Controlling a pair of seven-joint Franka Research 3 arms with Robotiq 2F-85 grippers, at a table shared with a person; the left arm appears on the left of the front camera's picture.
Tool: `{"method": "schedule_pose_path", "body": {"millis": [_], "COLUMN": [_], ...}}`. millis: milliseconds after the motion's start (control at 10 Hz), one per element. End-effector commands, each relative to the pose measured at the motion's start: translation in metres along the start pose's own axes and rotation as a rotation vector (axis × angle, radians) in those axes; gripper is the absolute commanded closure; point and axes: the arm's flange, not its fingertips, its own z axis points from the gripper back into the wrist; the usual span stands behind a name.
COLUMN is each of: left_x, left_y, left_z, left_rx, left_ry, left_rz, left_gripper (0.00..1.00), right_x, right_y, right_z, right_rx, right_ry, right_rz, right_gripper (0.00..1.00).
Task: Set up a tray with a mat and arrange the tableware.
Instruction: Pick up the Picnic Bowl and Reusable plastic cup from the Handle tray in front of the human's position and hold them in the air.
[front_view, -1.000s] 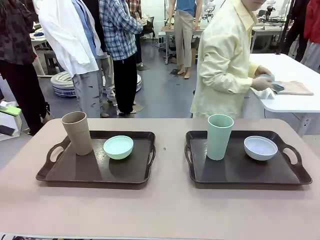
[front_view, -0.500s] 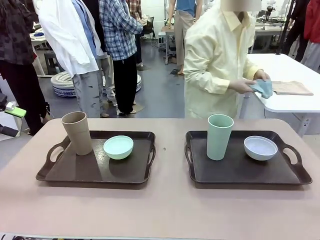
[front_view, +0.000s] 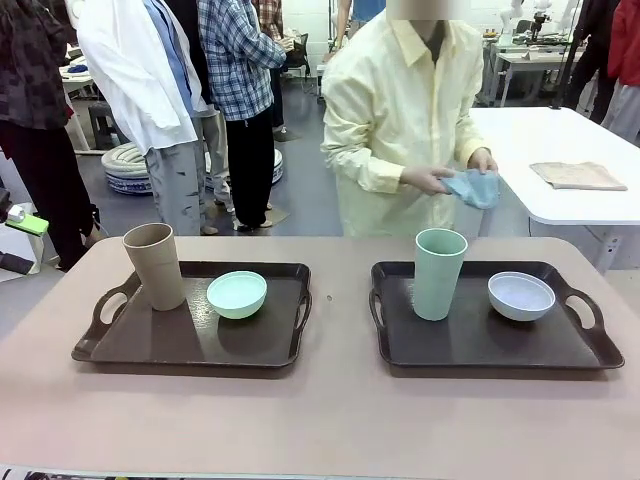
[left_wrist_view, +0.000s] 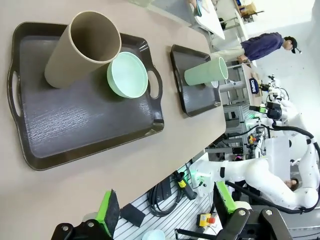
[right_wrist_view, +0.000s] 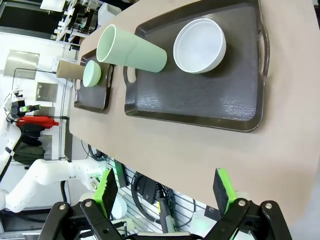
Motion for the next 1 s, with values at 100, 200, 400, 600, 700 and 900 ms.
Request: {"method": "schedule_pose_path", "body": {"millis": [100,200,400,600,700,900], "left_x": [-0.0002,-0.0002,-0.0002,-0.0002,-0.0002,-0.0002], "left_y": [0.0002,0.0002,0.0002,0.0002,0.0002,0.0002], "left_z": [0.0006,0.0006,0.0006,0.0006,0.0006,0.0006], "left_rx": [-0.022,-0.022,-0.022,-0.022,-0.022,-0.022], "left_ry": [-0.01,-0.01,-0.01,-0.01,-0.01,-0.01], "left_rz": [-0.022,-0.022,-0.022,-0.022,-0.022,-0.022], "left_gripper": [0.0,0.0,0.0,0.0,0.0,0.0], "right_x": [0.0014,0.0014,0.0014,0.0014,0.0014,0.0014], "right_y": [-0.0018,-0.0018,-0.0018,-0.0018,-0.0018,-0.0018], "right_z": [0.0006,0.0006,0.0006,0.0006,0.0006,0.0006], "right_rx": [0.025,0.025,0.025,0.025,0.025,0.025], "right_ry": [-0.009,-0.009,-0.009,-0.009,-0.009,-0.009], "right_rz": [0.017,0.017,0.017,0.017,0.017,0.017], "right_gripper": [0.0,0.0,0.0,0.0,0.0,0.0]}}
